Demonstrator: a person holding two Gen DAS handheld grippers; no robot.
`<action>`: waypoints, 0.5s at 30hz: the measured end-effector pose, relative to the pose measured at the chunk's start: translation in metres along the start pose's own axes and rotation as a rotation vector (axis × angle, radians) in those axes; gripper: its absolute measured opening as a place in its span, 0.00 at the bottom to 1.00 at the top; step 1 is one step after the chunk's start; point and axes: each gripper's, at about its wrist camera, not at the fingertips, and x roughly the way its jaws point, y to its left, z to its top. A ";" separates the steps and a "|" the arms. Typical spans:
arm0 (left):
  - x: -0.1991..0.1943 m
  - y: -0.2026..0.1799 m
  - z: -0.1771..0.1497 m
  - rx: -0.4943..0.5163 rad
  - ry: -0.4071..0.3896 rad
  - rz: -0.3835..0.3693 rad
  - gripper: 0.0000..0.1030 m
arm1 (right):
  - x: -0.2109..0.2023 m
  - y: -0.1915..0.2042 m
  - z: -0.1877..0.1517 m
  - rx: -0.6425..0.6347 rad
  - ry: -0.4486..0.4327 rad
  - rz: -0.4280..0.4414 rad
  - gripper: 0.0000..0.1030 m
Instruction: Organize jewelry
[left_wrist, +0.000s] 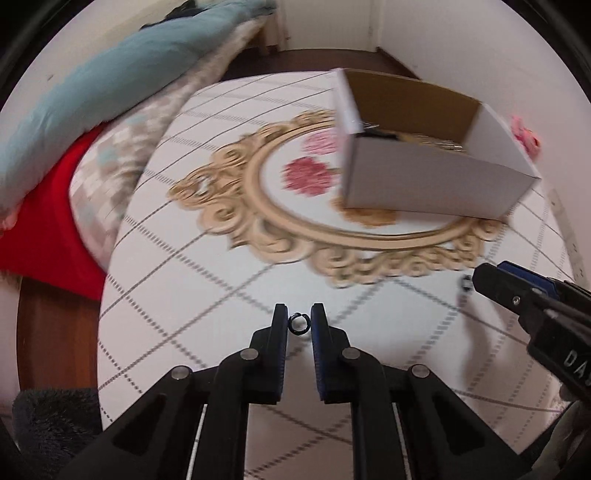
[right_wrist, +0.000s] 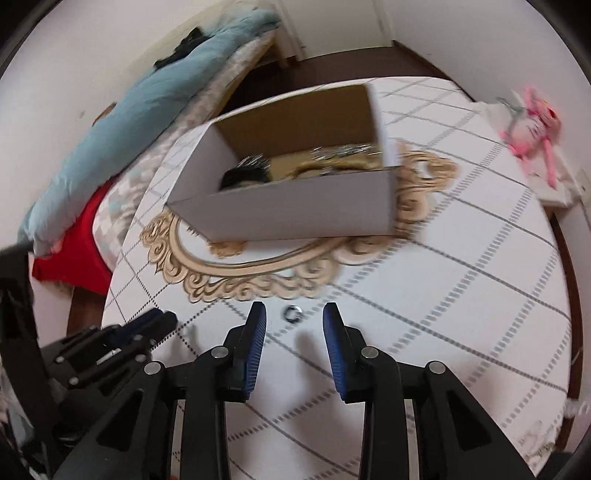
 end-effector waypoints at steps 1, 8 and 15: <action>0.001 0.004 -0.001 -0.010 0.004 0.005 0.10 | 0.004 0.004 0.000 -0.018 0.002 -0.014 0.33; 0.008 0.026 -0.003 -0.047 0.025 0.012 0.10 | 0.029 0.027 -0.006 -0.128 0.010 -0.150 0.20; 0.002 0.023 0.002 -0.040 0.018 -0.014 0.10 | 0.022 0.019 -0.006 -0.110 -0.002 -0.133 0.13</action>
